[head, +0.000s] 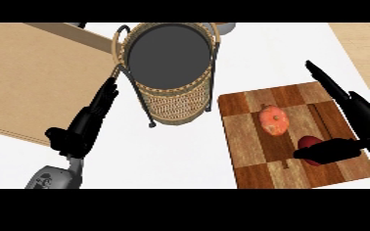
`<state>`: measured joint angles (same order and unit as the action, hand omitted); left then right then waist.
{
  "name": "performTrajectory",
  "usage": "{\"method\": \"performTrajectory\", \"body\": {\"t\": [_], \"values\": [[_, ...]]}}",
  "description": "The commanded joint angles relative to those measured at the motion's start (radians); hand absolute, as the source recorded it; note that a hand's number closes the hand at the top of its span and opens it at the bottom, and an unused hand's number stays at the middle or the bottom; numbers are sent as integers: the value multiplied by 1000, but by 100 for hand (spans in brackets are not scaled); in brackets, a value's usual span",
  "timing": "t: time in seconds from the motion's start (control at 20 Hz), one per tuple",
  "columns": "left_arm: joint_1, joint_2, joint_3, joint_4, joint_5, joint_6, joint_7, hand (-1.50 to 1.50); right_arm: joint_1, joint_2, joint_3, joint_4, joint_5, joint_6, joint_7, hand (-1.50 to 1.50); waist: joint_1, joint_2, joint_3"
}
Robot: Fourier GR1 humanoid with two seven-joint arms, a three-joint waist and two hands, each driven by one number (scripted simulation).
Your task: Pick the tomato from the cutting board and place it in the tiered basket
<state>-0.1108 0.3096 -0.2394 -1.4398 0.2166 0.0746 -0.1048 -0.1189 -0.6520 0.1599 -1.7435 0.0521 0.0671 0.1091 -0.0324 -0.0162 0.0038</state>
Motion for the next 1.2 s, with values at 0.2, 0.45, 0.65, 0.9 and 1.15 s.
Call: {"method": "performTrajectory", "body": {"t": [0.2, 0.45, 0.65, 0.9, 1.15], "values": [[17, -17, -6, 26, 1, 2, 18, 0, -22, -408, 48, -189, 131, 319, 282, -150, -2, 6, -13], [32, -15, 6, 35, 0, -24, -13, 0, 30, -447, 37, -403, 13, 443, 511, -150, 7, 9, -7], [-3, -35, 26, 147, -6, -64, -77, 0, 61, -419, 29, -480, -2, 464, 631, -150, 13, 15, -6], [55, -36, 15, 30, -28, -42, -17, 0, 73, -311, 44, -516, 111, 406, 723, -150, 29, 14, -4], [40, -73, -13, 21, -54, -30, 5, 0, 53, -261, 154, -412, 290, 411, 762, -150, 44, 17, -4]]}}
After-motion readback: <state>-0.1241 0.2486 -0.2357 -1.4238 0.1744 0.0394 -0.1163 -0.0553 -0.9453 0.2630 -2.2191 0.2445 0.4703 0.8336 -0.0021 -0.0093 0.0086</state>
